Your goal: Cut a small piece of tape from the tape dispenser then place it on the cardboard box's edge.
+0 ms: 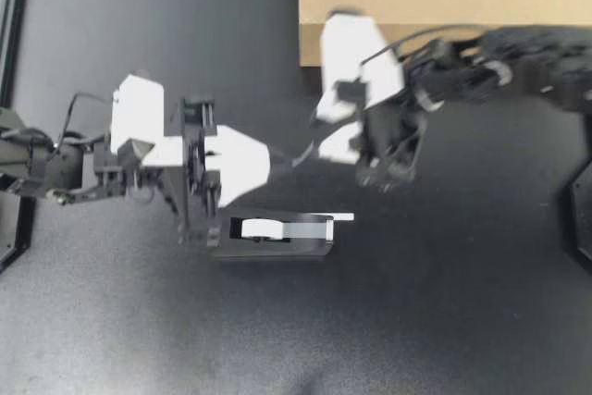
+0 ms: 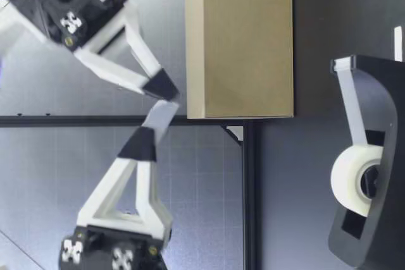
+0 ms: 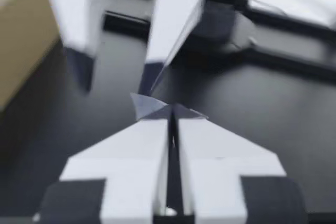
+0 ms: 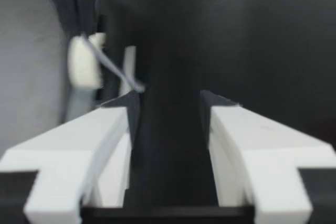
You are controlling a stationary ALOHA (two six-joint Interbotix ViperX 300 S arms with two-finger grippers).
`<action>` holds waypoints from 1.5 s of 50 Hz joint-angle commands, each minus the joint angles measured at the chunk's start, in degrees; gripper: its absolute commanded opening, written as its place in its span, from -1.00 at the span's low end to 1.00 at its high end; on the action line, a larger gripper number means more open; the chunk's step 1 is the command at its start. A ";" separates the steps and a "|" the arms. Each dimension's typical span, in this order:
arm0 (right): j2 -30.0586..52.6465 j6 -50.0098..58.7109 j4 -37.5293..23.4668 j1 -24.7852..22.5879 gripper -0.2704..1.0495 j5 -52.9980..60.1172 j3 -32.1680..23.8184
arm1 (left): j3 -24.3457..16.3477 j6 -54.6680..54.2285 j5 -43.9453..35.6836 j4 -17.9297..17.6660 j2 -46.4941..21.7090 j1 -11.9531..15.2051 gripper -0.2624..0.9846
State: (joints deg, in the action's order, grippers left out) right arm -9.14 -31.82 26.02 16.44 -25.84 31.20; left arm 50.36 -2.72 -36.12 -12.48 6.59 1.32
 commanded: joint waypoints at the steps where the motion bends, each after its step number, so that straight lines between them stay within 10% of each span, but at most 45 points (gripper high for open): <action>1: -5.63 0.00 0.00 2.11 0.11 6.33 3.43 | -1.41 0.00 -3.25 -4.83 -0.18 3.08 -0.71; 12: -12.13 0.35 -0.09 4.92 0.00 27.69 12.66 | -6.59 -7.21 -5.80 -14.33 -3.69 9.76 -0.71; 33: -3.60 -0.09 -0.09 7.65 -0.83 39.46 12.66 | -12.30 -29.36 -9.76 -11.60 -14.85 16.00 -0.71; 75: 8.96 -0.44 -0.09 10.28 -0.84 39.81 6.59 | -11.16 -35.24 -9.40 -11.78 -19.07 18.63 -0.71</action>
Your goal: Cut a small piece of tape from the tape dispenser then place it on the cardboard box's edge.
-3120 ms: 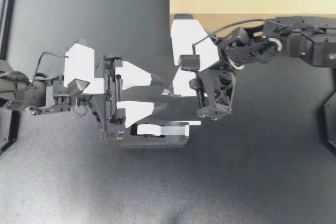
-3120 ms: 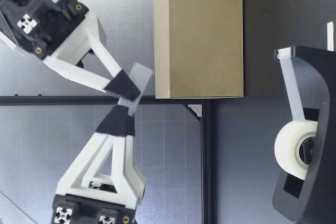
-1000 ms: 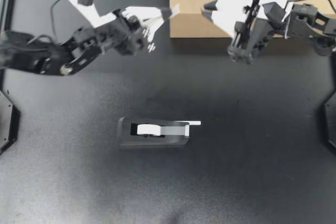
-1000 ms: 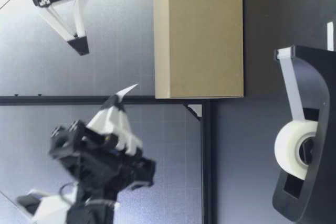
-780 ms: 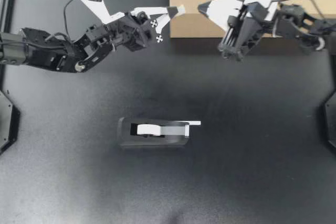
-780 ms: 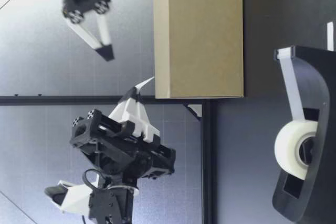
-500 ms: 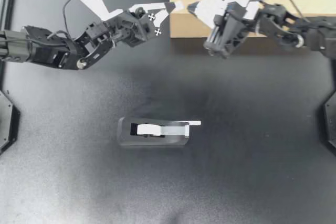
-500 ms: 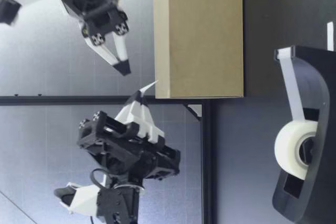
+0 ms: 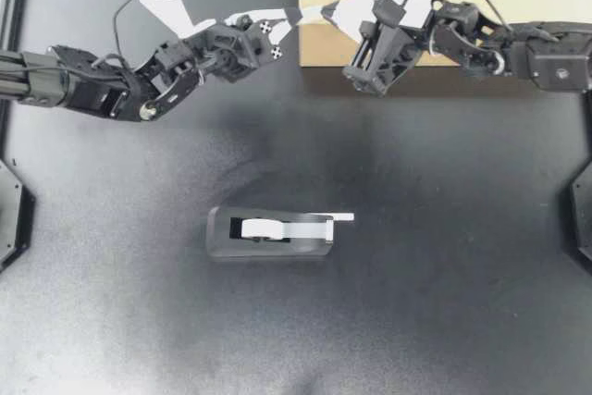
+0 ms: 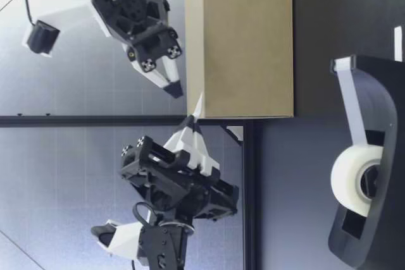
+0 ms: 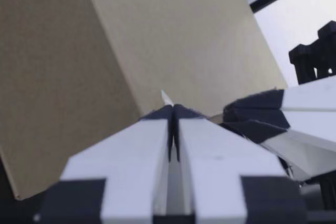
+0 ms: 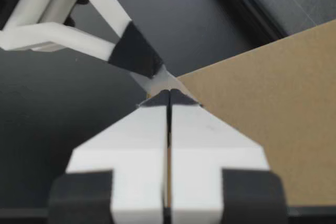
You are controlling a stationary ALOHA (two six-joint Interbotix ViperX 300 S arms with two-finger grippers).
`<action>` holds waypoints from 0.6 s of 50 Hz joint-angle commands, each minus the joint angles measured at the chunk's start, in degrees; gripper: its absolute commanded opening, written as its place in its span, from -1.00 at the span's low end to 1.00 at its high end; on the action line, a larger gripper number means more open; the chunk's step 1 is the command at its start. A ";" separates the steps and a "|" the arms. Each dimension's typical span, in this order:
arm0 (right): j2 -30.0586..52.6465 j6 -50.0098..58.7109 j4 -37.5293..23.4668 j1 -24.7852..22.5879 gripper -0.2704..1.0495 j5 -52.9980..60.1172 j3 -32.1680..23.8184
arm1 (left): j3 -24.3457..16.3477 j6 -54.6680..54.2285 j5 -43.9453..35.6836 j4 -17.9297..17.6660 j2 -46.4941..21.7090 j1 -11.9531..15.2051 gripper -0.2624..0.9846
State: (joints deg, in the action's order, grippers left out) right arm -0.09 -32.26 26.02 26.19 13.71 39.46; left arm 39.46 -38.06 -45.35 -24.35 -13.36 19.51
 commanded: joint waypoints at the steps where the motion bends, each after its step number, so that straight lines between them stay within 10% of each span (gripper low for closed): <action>1: 0.26 0.00 -0.09 0.53 -0.84 0.26 -1.85 | -0.09 0.09 -0.18 0.00 0.88 0.44 -0.71; 30: 5.36 -0.09 -0.18 1.93 -0.84 -1.85 -5.36 | 1.14 0.18 -0.18 -0.97 0.97 0.44 -0.71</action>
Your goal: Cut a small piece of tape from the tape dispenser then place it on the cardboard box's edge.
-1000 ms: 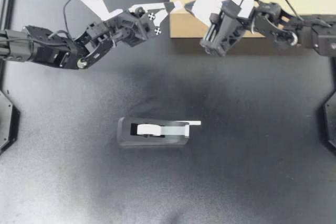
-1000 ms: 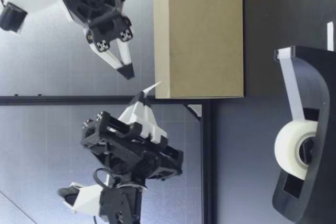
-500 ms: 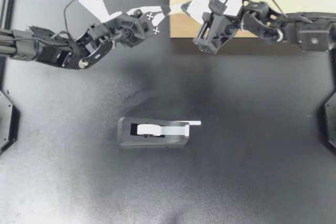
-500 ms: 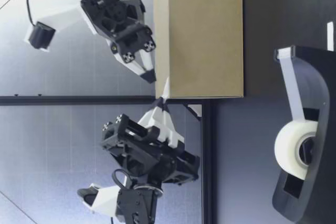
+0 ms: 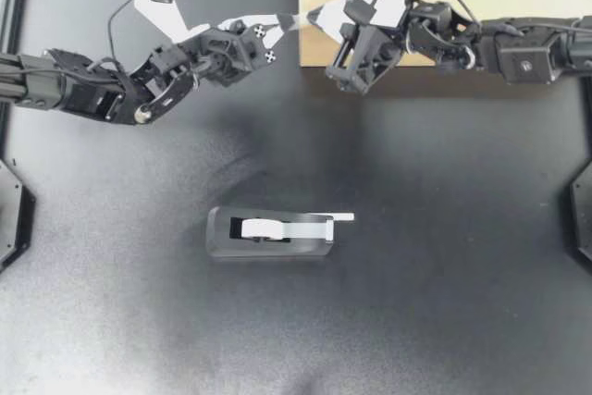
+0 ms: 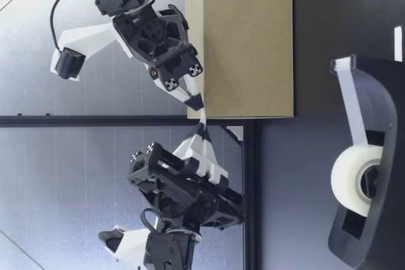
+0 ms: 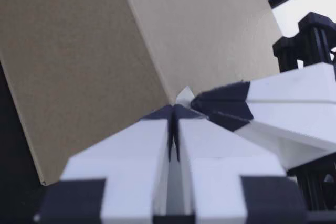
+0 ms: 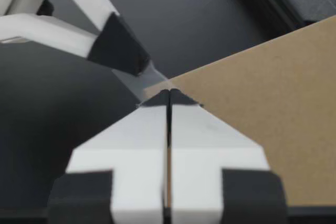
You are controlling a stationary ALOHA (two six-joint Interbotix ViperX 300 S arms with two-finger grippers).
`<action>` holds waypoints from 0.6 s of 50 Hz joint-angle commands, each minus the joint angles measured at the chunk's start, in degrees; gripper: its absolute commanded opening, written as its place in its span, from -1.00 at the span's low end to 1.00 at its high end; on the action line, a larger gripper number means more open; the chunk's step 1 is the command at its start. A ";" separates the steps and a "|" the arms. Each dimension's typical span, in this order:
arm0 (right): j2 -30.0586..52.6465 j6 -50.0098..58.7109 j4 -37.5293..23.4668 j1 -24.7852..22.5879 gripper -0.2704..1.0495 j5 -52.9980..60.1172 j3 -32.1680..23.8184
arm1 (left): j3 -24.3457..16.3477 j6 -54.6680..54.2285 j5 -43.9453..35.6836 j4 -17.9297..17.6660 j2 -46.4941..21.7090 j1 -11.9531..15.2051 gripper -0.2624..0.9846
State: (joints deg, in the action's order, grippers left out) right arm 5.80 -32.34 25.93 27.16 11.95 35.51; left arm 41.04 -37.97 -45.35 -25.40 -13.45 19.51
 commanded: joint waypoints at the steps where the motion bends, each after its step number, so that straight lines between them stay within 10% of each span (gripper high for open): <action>1: -0.35 0.00 -0.09 1.23 -0.84 -0.26 -1.41 | -0.44 0.09 -0.18 0.09 1.05 0.44 -0.71; 30: 2.11 0.00 -0.88 1.85 -0.84 -2.11 -4.31 | -0.35 0.70 -0.26 -0.18 1.41 0.44 -0.40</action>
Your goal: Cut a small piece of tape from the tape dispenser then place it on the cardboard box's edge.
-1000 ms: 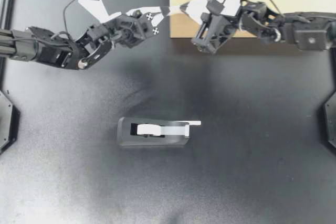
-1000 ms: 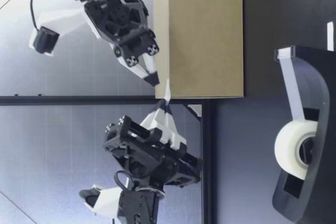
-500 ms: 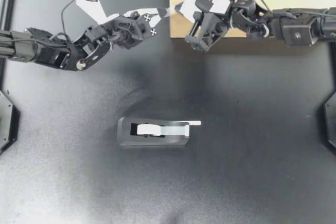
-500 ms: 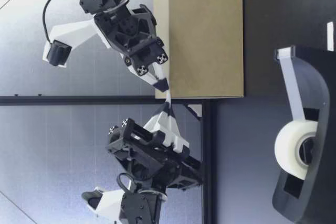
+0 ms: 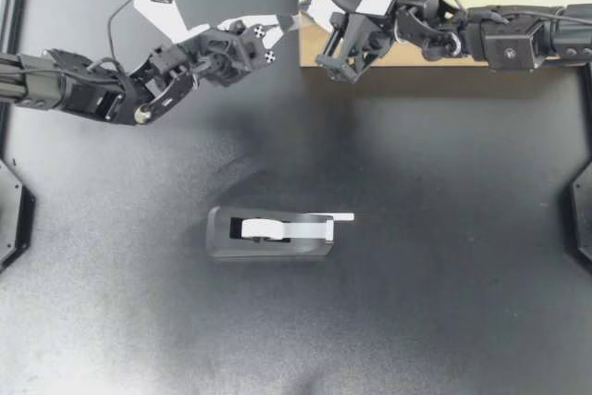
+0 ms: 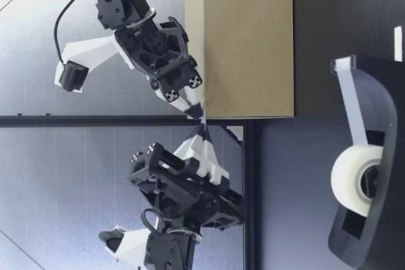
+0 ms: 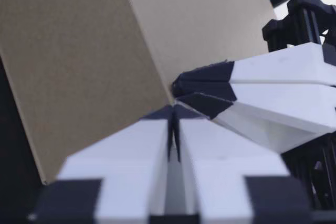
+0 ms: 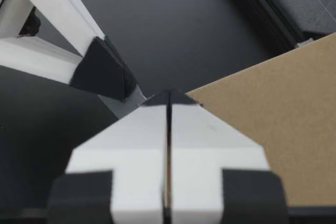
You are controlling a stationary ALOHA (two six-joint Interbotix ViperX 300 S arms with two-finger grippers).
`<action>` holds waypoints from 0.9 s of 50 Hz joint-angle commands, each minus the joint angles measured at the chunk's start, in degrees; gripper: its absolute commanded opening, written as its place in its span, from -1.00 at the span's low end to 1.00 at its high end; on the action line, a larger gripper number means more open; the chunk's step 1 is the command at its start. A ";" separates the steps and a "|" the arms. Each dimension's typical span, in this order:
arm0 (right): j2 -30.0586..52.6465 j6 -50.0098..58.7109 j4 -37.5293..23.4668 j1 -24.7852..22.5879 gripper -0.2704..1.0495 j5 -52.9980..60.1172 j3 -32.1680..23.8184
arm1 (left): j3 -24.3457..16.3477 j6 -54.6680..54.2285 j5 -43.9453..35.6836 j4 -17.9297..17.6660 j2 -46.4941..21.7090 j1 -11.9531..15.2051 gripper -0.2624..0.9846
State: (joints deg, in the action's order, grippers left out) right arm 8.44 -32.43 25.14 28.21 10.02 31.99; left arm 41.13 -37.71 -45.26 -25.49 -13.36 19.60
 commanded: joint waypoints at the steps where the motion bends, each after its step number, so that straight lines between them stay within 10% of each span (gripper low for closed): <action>1: -0.53 0.09 -0.09 0.79 -0.84 -0.18 -0.79 | -0.35 0.53 -0.26 -0.09 1.32 0.35 -0.33; 8: -0.79 0.18 0.00 0.79 -0.84 -0.09 -0.88 | -0.18 0.88 -0.35 0.09 1.93 0.44 0.09; 23: -6.86 0.79 -0.09 -1.32 -0.84 -0.44 -0.97 | 3.52 7.82 -0.26 2.20 6.42 -1.32 0.00; 45: -22.32 1.23 0.35 -17.14 -0.84 -0.88 7.65 | 9.84 41.48 9.58 6.94 23.38 -14.77 0.00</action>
State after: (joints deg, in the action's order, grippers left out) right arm -10.63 -31.29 25.22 13.62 8.70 39.11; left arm 51.06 -0.26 -36.83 -18.90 6.24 7.12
